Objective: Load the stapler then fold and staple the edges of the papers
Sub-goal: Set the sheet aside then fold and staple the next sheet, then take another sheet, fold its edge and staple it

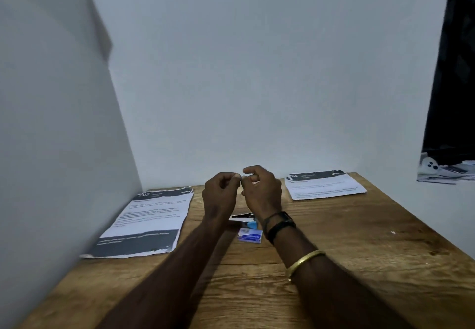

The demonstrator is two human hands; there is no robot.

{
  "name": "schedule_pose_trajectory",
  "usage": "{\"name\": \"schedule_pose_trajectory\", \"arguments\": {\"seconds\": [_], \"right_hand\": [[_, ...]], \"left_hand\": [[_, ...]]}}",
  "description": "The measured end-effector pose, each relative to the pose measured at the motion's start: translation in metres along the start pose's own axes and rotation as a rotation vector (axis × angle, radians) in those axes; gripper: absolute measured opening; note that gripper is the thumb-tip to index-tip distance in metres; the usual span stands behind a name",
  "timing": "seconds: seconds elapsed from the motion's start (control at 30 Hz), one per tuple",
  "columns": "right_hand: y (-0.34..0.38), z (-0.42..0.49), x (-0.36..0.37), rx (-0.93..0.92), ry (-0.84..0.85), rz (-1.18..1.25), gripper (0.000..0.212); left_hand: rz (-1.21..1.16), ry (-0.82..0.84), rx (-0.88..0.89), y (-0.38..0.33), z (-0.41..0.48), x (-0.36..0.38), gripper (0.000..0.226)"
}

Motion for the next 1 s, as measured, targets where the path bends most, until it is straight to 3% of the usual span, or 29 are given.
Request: {"name": "schedule_pose_trajectory", "arguments": {"seconds": [0.43, 0.57, 0.7, 0.77, 0.87, 1.0], "right_hand": [[0.026, -0.027, 0.108, 0.015, 0.269, -0.105, 0.014], [0.029, -0.030, 0.134, -0.059, 0.426, -0.313, 0.026], [0.027, -0.033, 0.159, -0.092, 0.574, -0.684, 0.044], [0.025, -0.034, 0.169, -0.075, 0.635, -0.758, 0.054], [0.024, -0.031, 0.181, -0.043, 0.654, -0.713, 0.055], [0.026, -0.027, 0.187, 0.026, 0.614, -0.587, 0.039]], "left_hand": [[0.157, -0.229, -0.110, 0.039, 0.019, -0.112, 0.013], [0.272, -0.282, -0.204, 0.051, 0.033, -0.141, 0.013], [0.235, -0.329, -0.283, 0.058, 0.040, -0.156, 0.017], [0.222, -0.350, -0.313, 0.059, 0.044, -0.158, 0.017], [0.195, -0.360, -0.346, 0.059, 0.047, -0.157, 0.016], [0.194, -0.375, -0.351, 0.060, 0.048, -0.156, 0.017]]}}
Point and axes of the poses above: each hand's wrist, its own z-axis towards the middle knuckle, its own x-axis out of the palm, y = z × x, the point moved 2 cm from there along z, towards the middle knuckle, and after that the axes turned 12 degrees about -x, right-handed, at the moved point
